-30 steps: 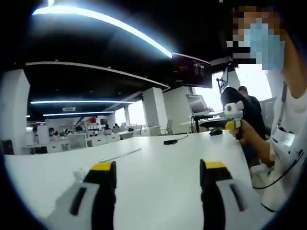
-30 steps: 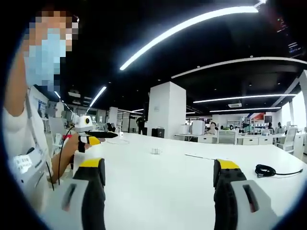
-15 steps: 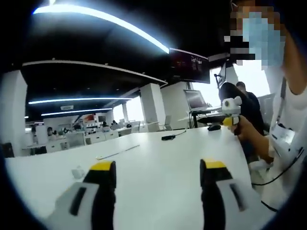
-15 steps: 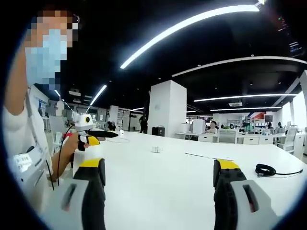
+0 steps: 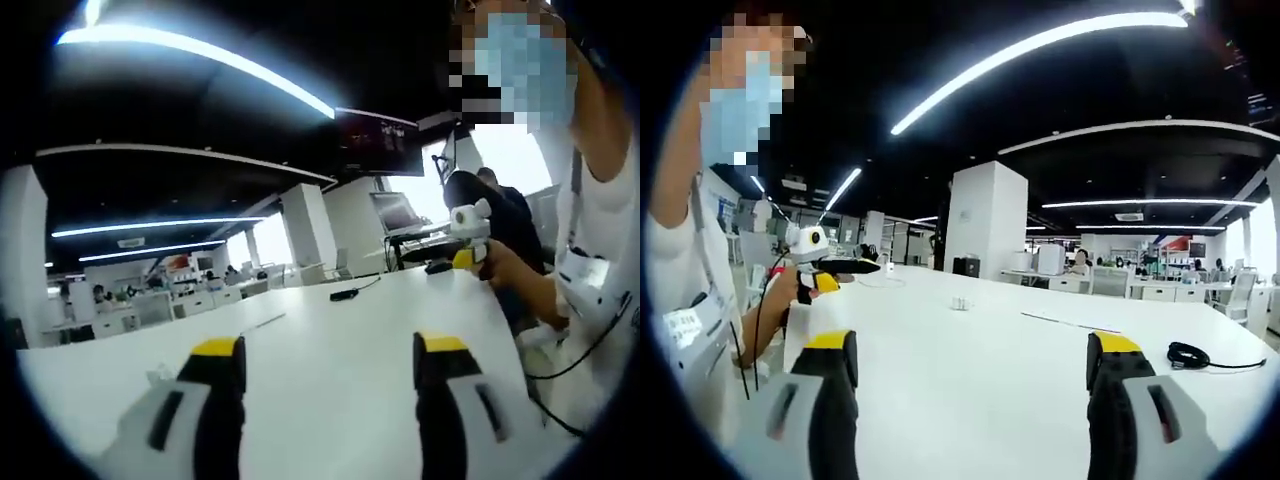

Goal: Plug the desk Type‑C cable into the charger adapter.

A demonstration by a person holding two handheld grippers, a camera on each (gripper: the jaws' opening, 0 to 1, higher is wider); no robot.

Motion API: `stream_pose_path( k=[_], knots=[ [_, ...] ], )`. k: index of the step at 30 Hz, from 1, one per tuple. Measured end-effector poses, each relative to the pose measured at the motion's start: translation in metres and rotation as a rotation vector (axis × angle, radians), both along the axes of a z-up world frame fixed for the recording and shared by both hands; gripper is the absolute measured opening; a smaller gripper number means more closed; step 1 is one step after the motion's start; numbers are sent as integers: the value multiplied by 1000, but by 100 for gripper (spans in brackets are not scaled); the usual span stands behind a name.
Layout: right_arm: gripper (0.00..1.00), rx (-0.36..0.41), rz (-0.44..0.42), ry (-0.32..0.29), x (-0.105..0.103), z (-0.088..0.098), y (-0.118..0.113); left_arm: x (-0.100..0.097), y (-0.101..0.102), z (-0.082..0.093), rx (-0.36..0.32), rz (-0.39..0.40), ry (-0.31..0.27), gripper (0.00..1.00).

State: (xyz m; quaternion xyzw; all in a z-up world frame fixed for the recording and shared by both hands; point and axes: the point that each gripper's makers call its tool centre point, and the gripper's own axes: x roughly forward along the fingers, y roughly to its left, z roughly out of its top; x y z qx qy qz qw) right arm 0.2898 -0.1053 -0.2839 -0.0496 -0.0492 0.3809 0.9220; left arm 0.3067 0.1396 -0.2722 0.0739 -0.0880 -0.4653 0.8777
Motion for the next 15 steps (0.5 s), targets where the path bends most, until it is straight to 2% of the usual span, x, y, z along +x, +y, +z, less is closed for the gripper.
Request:
stream_pose_path(
  k=[7, 10, 14, 15],
  knots=[
    [98, 17, 10, -3, -1, 3, 0, -2, 0, 5, -20, -12, -22, 65],
    [98, 27, 11, 3, -1, 3, -1, -1, 1, 6, -26, -14, -21, 54],
    [98, 30, 10, 9, -1, 2, -3, 0, 1, 7, -42, -12, -18, 54],
    [98, 30, 10, 8, -2, 2, -3, 1, 1, 4, -35, -2, 3, 55]
  ],
)
